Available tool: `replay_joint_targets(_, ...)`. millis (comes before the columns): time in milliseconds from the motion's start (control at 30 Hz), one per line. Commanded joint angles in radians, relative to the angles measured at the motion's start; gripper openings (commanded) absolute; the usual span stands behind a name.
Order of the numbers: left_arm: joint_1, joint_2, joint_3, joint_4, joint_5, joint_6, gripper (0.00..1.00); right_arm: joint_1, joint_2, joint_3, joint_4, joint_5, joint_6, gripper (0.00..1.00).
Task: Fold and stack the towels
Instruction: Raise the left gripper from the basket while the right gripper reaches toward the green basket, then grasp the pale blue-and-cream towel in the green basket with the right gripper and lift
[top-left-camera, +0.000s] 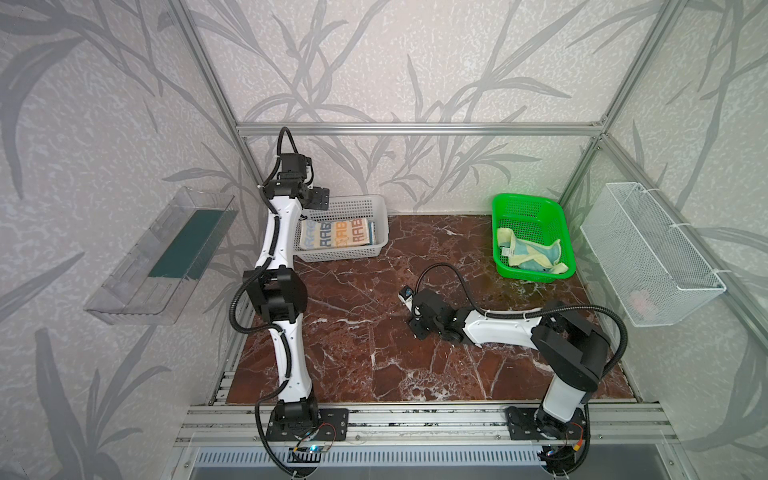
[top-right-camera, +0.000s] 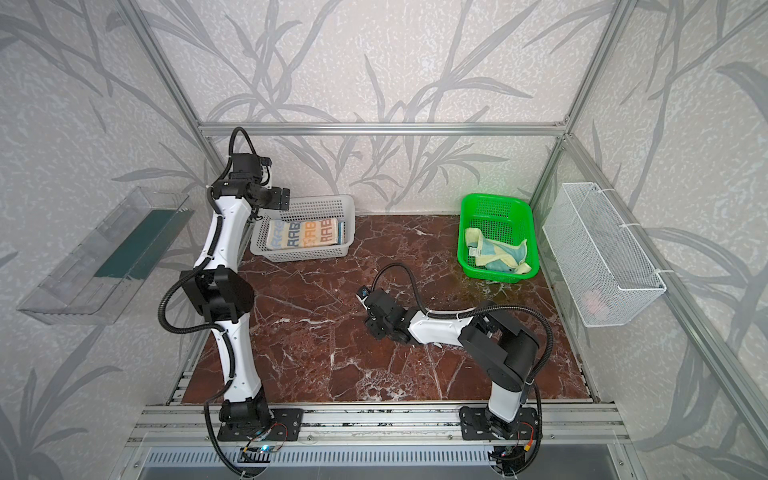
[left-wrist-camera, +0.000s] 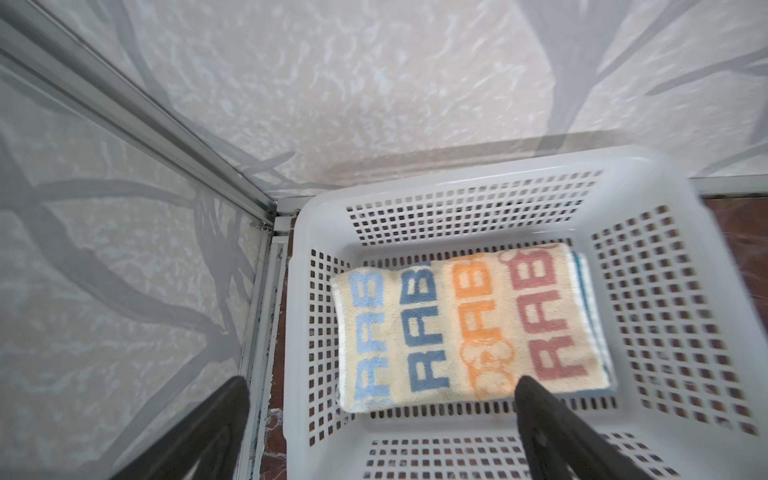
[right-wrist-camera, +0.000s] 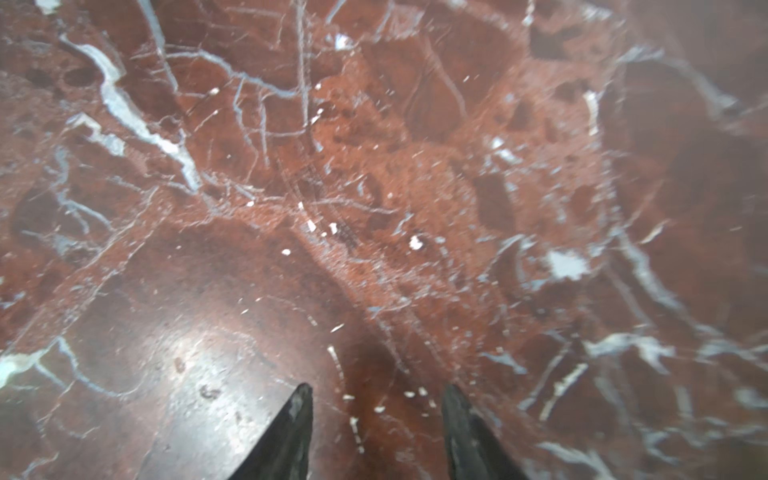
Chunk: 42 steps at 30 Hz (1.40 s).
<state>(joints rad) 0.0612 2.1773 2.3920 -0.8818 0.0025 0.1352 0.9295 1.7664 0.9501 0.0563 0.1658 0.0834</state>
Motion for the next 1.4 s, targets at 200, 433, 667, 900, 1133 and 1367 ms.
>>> replay_joint_targets(200, -0.158, -0.361, -0.558, 0.25, 0.136, -0.092, 0.99, -0.034, -0.103, 0.164, -0.159, 0.192, -0.147, 0.71)
replay_joint_targets(433, -0.266, -0.619, -1.0, 0.526, 0.187, -0.212, 0.99, -0.171, -0.133, 0.289, -0.308, 0.256, -0.171, 0.8)
replay_joint_targets(667, -0.421, -0.716, -1.2, 0.565, 0.089, -0.233, 0.99, -0.39, -0.151, 0.387, -0.402, 0.255, -0.136, 0.85)
replay_joint_targets(900, -0.517, -0.717, -1.31, 0.659, 0.123, -0.303, 0.99, -0.672, -0.11, 0.456, -0.435, 0.175, -0.036, 0.95)
replay_joint_targets(1133, -0.581, -0.681, -1.306, 0.659, 0.128, -0.314, 0.99, -0.838, 0.008, 0.481, -0.391, 0.149, -0.012, 0.94)
replay_joint_targets(1367, -0.602, -0.65, -1.284, 0.644, 0.126, -0.301, 0.99, -0.89, 0.196, 0.556, -0.361, 0.115, -0.016, 0.91)
